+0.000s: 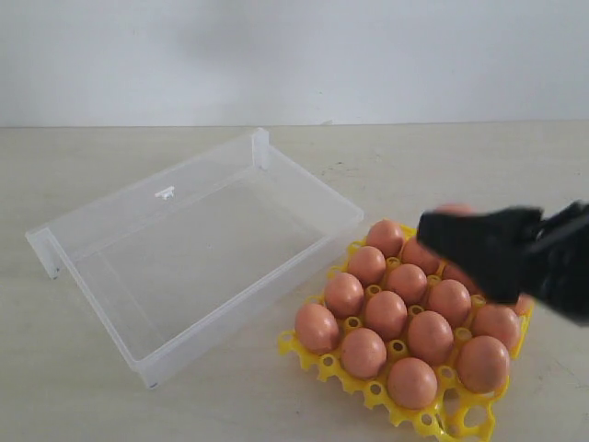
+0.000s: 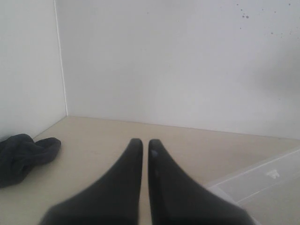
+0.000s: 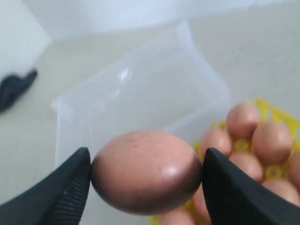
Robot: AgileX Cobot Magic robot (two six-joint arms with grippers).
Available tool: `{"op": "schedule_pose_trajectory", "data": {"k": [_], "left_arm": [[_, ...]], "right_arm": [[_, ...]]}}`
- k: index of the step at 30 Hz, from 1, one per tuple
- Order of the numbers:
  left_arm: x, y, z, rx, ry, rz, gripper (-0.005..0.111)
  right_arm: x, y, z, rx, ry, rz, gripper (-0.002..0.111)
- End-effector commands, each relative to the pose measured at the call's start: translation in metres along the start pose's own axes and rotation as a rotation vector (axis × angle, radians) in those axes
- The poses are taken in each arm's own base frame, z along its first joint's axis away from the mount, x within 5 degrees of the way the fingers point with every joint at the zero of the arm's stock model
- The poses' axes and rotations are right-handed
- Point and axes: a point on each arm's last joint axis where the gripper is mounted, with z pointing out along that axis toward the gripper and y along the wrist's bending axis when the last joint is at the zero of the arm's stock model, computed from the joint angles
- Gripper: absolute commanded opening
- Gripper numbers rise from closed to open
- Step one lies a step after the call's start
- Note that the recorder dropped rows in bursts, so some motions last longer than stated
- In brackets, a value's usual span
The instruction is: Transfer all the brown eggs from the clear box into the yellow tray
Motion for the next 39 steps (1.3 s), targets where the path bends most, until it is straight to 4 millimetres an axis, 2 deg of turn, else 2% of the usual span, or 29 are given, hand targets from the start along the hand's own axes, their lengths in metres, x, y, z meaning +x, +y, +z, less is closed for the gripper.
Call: {"op": "schedule_pose_trajectory", "data": {"k": [1, 4, 7, 13, 15, 19, 24, 26, 30, 33, 39], "left_arm": [[-0.002, 0.0, 0.0, 0.0, -0.014, 0.003, 0.004], [-0.002, 0.0, 0.0, 0.0, -0.014, 0.003, 0.004], [-0.002, 0.0, 0.0, 0.0, -0.014, 0.003, 0.004], [-0.002, 0.0, 0.0, 0.0, -0.014, 0.003, 0.004], [-0.002, 0.0, 0.0, 0.0, -0.014, 0.003, 0.004], [-0.002, 0.0, 0.0, 0.0, -0.014, 0.003, 0.004], [-0.002, 0.0, 0.0, -0.001, -0.017, 0.003, 0.004], [-0.002, 0.0, 0.0, -0.001, -0.017, 0.003, 0.004], [-0.002, 0.0, 0.0, -0.001, -0.017, 0.003, 0.004], [-0.002, 0.0, 0.0, -0.001, -0.017, 0.003, 0.004], [-0.002, 0.0, 0.0, 0.0, -0.015, 0.003, 0.004]], "right_arm": [[-0.034, -0.024, -0.02, 0.09, -0.318, 0.148, 0.0], [-0.048, -0.038, -0.037, 0.187, -0.474, 0.12, 0.0], [-0.051, -0.035, -0.045, 0.227, -0.482, -0.177, 0.0], [-0.039, -0.018, -0.047, 0.183, -0.347, -0.851, 0.0], [-0.034, -0.017, -0.045, 0.17, -0.282, -1.019, 0.0], [-0.02, -0.015, -0.041, 0.089, -0.139, -1.226, 0.0], [-0.002, -0.012, -0.037, -0.028, -0.094, -1.24, 0.0], [0.007, -0.01, -0.036, -0.083, -0.076, -1.178, 0.0], [0.028, -0.005, -0.034, -0.211, -0.005, -0.878, 0.0], [0.043, -0.006, -0.033, -0.256, 0.049, -0.771, 0.0], [0.043, -0.008, -0.032, -0.217, 0.081, -0.483, 0.0]]}}
